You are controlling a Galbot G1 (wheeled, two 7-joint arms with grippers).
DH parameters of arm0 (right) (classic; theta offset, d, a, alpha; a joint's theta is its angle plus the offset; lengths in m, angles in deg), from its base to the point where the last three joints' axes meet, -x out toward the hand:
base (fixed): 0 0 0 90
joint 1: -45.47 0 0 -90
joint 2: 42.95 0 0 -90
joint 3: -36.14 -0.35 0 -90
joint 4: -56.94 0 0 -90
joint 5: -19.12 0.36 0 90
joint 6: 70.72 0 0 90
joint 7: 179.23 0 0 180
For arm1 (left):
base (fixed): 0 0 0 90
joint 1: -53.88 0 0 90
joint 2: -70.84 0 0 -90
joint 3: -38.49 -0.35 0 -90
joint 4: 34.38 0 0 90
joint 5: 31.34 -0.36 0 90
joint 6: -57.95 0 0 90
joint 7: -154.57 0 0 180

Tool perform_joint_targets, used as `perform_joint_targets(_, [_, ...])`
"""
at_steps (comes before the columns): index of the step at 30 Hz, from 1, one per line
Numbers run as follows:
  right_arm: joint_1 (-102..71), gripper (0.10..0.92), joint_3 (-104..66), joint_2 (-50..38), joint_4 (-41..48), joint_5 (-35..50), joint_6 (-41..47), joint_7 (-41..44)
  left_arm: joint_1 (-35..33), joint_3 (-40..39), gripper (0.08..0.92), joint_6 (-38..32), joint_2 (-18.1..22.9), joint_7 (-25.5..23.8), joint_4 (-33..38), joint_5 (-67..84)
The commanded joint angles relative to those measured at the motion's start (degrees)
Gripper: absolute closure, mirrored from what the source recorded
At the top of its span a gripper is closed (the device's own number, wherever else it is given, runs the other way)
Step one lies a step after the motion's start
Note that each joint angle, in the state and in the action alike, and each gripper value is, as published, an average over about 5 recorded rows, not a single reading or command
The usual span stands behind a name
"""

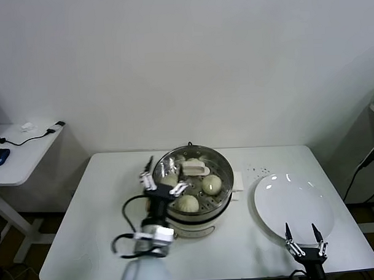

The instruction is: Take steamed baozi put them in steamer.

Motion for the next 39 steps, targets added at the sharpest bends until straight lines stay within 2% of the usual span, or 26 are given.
perform_joint_targets(1, [0.1, 0.203, -0.2, -1.1, -0.5, -0.4, -1.3, 1.1, -12.6, 29.1, 0.177, -15.1, -9.8, -2.2, 2.1, 50.6])
perform_joint_targets(5, [0.3, 0.203, -0.2, -1.2, -0.1, 0.2, -1.5, 1.1, -14.8, 30.1, 0.177, -17.9, -11.0, -3.7, -2.4, 53.3])
perform_joint_targets(10, [0.9, 0.203, -0.1, -1.2, 0.4, 0.5, -1.5, 1.0, -15.1, 26.2, 0.177, -22.6, -11.1, -6.1, -9.5, 49.8])
perform_joint_targets(18, [1.0, 0.203, 0.0, -1.6, 0.5, 1.7, -1.0, 1.4, -13.7, 22.2, 0.177, -27.3, -11.2, -9.3, -16.1, 46.6])
perform_joint_targets(39, [1.0, 0.203, 0.1, -1.2, 0.0, 1.8, 0.0, 1.7, -13.9, 20.7, 0.177, -28.9, -11.1, -9.5, -18.0, 41.6])
